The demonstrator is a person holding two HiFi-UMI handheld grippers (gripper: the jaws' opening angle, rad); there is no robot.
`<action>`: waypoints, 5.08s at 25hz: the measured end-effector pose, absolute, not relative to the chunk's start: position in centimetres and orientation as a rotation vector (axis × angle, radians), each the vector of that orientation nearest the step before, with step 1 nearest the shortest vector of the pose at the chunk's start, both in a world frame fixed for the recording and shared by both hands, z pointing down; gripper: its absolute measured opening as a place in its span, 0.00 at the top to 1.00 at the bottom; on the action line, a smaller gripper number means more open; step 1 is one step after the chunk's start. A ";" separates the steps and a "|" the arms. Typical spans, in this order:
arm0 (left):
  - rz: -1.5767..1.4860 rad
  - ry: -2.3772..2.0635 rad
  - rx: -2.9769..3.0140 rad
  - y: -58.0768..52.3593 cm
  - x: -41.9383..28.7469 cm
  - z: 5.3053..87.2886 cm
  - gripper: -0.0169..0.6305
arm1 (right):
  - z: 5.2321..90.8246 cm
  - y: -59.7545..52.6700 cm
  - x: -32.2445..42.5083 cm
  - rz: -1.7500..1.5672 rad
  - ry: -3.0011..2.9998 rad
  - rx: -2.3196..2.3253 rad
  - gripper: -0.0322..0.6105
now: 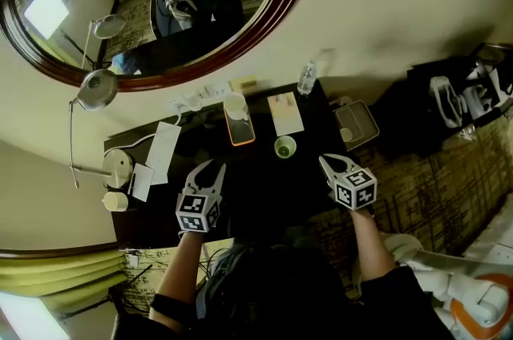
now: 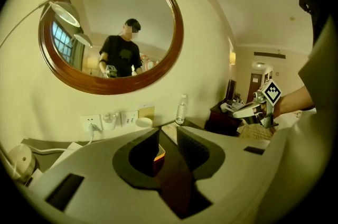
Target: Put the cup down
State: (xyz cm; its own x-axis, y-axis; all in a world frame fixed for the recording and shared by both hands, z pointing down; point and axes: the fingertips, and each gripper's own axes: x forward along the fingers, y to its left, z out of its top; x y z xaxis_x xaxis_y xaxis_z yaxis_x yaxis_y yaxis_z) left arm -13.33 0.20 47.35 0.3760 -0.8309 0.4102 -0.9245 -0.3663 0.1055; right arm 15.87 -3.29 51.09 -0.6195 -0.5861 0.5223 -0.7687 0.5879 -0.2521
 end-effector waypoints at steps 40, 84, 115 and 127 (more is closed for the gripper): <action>0.753 -1.438 2.164 -24.7 -11.8 62.7 0.19 | 60.1 -9.2 14.8 0.731 -2.336 1.140 0.95; 0.787 -1.310 2.298 -19.4 -9.2 58.4 0.33 | 59.9 -7.5 14.9 0.752 -2.365 1.111 0.95; 0.872 -1.237 2.174 -4.3 -7.2 66.0 0.33 | 58.1 -6.1 13.5 0.680 -2.401 0.930 0.95; 0.887 -1.253 2.221 -3.8 -6.9 66.8 0.29 | 58.1 -6.1 14.1 0.676 -2.394 0.942 0.95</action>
State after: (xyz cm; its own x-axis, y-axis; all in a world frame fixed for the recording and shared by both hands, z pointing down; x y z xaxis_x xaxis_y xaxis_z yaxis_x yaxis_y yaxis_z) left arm -6.90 -3.82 66.82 0.3843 -0.5866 0.7129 -0.8672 -0.4942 0.0609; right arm 14.07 -6.09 58.09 -0.6499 -0.4832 0.5866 -0.7188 0.6417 -0.2677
